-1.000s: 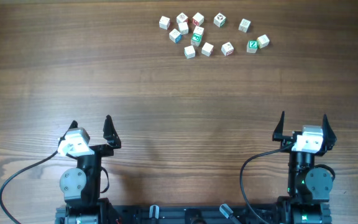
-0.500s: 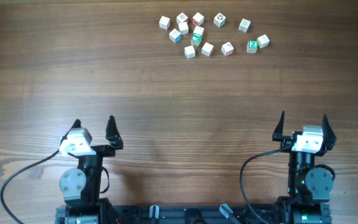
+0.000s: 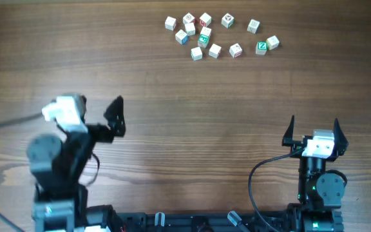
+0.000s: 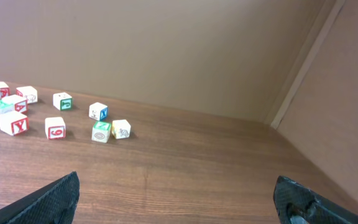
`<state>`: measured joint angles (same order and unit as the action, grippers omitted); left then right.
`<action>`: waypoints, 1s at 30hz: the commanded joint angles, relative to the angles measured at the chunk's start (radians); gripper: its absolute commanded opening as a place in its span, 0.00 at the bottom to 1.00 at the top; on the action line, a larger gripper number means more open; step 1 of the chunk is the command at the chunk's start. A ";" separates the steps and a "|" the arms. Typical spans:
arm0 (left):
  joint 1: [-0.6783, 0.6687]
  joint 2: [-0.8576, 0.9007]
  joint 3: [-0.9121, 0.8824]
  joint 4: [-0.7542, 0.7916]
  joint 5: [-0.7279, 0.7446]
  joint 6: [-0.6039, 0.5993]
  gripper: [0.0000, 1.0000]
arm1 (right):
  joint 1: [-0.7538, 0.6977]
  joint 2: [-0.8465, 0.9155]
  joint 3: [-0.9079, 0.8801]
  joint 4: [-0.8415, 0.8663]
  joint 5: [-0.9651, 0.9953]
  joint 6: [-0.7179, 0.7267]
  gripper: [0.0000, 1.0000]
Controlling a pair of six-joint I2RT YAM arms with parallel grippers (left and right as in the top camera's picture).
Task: Form a horizontal line
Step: 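Reach the left gripper forward to the block cluster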
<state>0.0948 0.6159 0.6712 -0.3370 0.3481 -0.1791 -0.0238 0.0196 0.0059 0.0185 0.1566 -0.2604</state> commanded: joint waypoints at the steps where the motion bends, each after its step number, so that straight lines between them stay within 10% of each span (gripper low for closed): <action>1: 0.008 0.207 0.248 -0.131 0.320 -0.019 1.00 | 0.004 -0.003 -0.001 0.003 -0.016 -0.009 1.00; 10: -0.002 0.459 0.309 0.024 0.516 -0.126 1.00 | 0.004 -0.003 -0.001 0.002 -0.016 -0.009 1.00; 30: -0.445 1.426 1.004 -0.024 -0.245 -0.114 0.96 | 0.004 -0.003 -0.001 0.002 -0.016 -0.009 1.00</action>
<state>-0.3031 1.9556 1.6131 -0.3752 0.2207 -0.2981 -0.0238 0.0204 0.0059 0.0181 0.1566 -0.2604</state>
